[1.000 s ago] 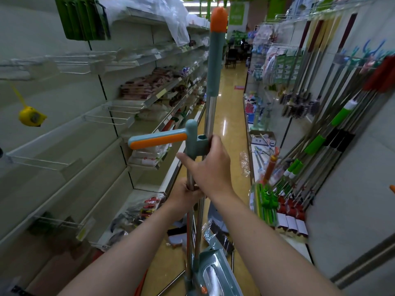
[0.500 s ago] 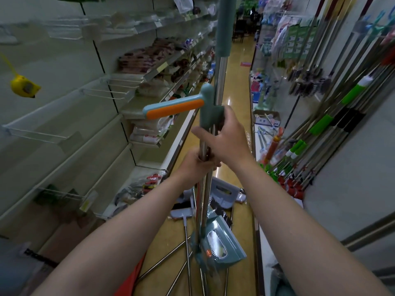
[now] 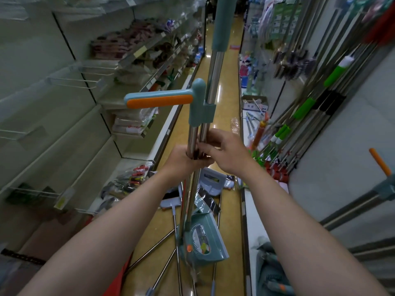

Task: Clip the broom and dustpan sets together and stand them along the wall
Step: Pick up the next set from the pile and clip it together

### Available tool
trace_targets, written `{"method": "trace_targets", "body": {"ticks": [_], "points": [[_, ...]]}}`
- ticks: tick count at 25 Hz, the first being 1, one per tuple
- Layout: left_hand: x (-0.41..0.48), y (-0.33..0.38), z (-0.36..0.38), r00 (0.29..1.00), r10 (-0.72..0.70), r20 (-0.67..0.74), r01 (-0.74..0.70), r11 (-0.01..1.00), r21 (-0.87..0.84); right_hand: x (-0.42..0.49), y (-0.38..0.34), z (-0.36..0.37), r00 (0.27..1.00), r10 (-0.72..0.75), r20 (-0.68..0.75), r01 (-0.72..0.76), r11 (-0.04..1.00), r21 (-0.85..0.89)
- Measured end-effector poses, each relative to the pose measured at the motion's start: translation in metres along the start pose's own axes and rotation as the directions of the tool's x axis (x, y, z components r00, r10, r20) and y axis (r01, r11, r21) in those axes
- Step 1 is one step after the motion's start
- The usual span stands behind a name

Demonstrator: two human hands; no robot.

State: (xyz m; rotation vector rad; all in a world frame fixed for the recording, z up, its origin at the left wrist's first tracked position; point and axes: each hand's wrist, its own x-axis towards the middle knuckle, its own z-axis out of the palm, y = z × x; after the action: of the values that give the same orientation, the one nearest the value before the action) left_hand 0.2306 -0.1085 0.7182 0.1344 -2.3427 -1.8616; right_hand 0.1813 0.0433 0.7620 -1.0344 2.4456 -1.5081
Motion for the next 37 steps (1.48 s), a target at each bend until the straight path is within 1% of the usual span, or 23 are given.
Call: {"method": "trace_targets", "body": {"ticks": [4,8,10,12,16,19,21,23,26,27,29,31,35,37], "points": [[-0.004,-0.016,0.003,0.998,-0.003,0.064,0.003,1.0,-0.001,-0.012,0.01,0.005,1.0,0.004,0.014,-0.004,0.998,0.055],[-0.018,-0.021,0.004,0.982,0.049,0.18,-0.042,0.998,-0.043,-0.035,0.007,0.018,0.996,0.048,-0.073,-0.051,0.998,-0.035],[-0.026,-0.026,0.006,0.952,0.076,0.297,-0.05,0.995,-0.091,-0.053,0.0,0.024,0.983,0.109,-0.149,-0.12,0.991,-0.066],[-0.034,-0.032,0.011,0.913,0.106,0.394,-0.062,0.991,-0.123,-0.077,-0.01,0.023,0.966,0.182,-0.182,-0.194,0.98,-0.047],[-0.052,-0.031,0.036,0.81,0.165,0.562,-0.107,0.985,-0.135,-0.134,-0.037,0.015,0.917,0.298,-0.264,-0.315,0.949,-0.025],[-0.071,-0.026,0.07,0.684,0.206,0.7,-0.119,0.978,-0.171,-0.183,-0.052,0.005,0.842,0.38,-0.383,-0.426,0.904,-0.042],[-0.083,-0.02,0.093,0.618,0.229,0.752,-0.131,0.973,-0.189,-0.213,-0.061,-0.002,0.791,0.416,-0.449,-0.486,0.872,-0.049],[-0.097,-0.011,0.117,0.547,0.263,0.795,-0.147,0.965,-0.218,-0.242,-0.072,-0.009,0.747,0.428,-0.509,-0.517,0.855,-0.04],[-0.118,0.004,0.153,0.425,0.283,0.86,-0.185,0.957,-0.224,-0.286,-0.082,-0.021,0.67,0.448,-0.592,-0.541,0.841,0.023],[-0.124,0.008,0.164,0.396,0.286,0.873,-0.203,0.954,-0.22,-0.298,-0.083,-0.024,0.646,0.459,-0.61,-0.554,0.831,0.038],[-0.136,0.016,0.187,0.348,0.277,0.896,-0.234,0.951,-0.203,-0.323,-0.08,-0.032,0.603,0.458,-0.653,-0.575,0.817,0.042],[-0.147,0.019,0.211,0.316,0.273,0.909,-0.263,0.945,-0.192,-0.344,-0.072,-0.039,0.557,0.456,-0.694,-0.599,0.8,0.045],[-0.162,0.027,0.262,0.263,0.257,0.93,-0.273,0.944,-0.184,-0.384,-0.054,-0.058,0.467,0.455,-0.758,-0.627,0.775,0.079],[-0.168,0.032,0.288,0.251,0.242,0.937,-0.29,0.943,-0.165,-0.401,-0.046,-0.069,0.434,0.456,-0.777,-0.626,0.773,0.104]]}}
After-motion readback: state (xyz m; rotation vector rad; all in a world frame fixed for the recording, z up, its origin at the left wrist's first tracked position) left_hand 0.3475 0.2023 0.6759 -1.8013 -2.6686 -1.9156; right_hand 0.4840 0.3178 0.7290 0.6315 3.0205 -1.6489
